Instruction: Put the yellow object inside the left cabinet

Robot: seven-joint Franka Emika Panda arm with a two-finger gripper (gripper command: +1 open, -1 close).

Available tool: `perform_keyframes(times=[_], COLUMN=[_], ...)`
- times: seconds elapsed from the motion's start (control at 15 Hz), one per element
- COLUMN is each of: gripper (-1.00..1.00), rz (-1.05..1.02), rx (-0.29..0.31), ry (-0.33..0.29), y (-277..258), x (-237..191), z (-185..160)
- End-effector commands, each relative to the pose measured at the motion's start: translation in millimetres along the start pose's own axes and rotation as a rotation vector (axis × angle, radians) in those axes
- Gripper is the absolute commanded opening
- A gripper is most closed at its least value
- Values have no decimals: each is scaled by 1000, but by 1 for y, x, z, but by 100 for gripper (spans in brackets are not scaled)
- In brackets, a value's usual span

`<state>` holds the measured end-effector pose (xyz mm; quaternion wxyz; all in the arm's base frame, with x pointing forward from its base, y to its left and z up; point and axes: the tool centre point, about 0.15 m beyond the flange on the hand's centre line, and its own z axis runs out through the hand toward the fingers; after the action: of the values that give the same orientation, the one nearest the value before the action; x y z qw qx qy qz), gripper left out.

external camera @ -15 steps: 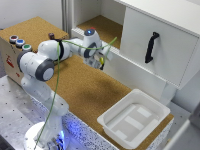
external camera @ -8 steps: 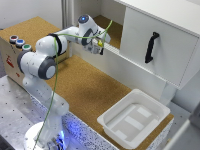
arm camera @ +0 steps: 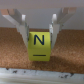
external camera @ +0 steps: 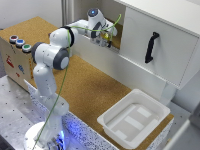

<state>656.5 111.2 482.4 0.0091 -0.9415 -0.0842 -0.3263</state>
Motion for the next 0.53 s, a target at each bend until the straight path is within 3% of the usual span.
perform_keyframes(times=[0.0,0.07,0.47], gripper=[100,100,100], rz=[15,17,17], rx=[-109,-114,-114], ry=[9,43,43], y=[-15,-18,-18], x=[-6,-14,-14], z=[-35,-49,-49])
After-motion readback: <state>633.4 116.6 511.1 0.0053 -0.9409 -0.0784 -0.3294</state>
